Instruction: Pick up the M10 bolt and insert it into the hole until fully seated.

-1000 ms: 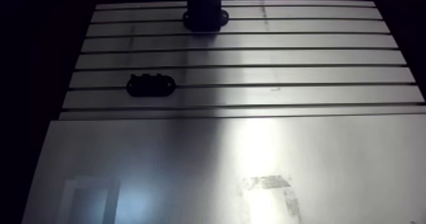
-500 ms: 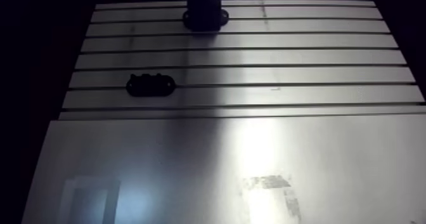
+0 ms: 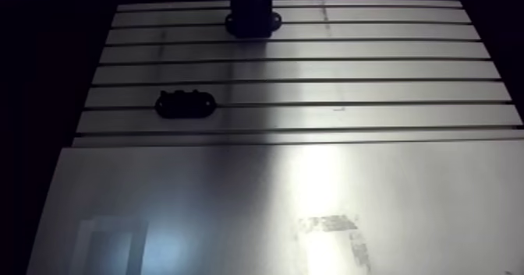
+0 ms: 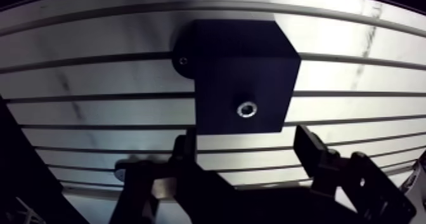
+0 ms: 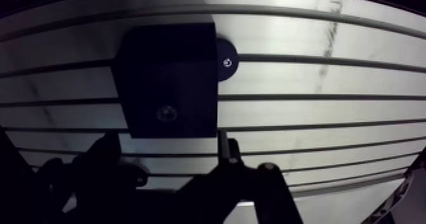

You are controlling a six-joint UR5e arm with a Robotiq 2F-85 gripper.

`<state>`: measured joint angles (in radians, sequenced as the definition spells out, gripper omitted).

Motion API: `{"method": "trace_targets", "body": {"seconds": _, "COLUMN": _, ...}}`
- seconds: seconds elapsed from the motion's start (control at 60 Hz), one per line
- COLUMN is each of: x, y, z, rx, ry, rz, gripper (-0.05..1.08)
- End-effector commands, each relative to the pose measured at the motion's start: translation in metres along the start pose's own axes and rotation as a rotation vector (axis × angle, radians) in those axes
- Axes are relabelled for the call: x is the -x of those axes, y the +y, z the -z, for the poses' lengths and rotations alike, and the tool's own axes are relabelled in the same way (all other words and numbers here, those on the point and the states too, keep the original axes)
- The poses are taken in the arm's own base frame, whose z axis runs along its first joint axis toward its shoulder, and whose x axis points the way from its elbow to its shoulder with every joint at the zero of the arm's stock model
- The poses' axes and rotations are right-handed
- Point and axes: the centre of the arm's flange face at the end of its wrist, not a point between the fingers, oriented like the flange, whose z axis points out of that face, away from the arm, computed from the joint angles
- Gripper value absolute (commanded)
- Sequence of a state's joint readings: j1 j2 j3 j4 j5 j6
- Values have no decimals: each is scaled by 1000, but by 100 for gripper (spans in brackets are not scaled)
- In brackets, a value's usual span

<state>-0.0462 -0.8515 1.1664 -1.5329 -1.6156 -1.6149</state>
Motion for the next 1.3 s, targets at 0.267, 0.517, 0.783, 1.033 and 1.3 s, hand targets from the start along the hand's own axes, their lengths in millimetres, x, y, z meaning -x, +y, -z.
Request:
{"method": "trace_targets", "body": {"seconds": 0.267, "x": 23, "y": -9, "z": 53, "rx": -7, "ry": 96, "rz": 8, "gripper": 0}}
{"method": "trace_targets", "body": {"seconds": 0.517, "x": 104, "y": -14, "z": 115, "rx": 5, "ry": 302, "rz": 6, "gripper": 1}}
{"method": "trace_targets", "body": {"seconds": 0.783, "x": 156, "y": -15, "z": 152, "rx": 3, "ry": 365, "rz": 11, "gripper": 1}}
{"method": "trace_targets", "body": {"seconds": 1.033, "x": 185, "y": -16, "z": 161, "rx": -2, "ry": 298, "rz": 47, "gripper": 1}}
{"method": "trace_targets", "body": {"seconds": 1.3, "x": 191, "y": -9, "z": 166, "rx": -1, "ry": 259, "rz": 62, "gripper": 1}}
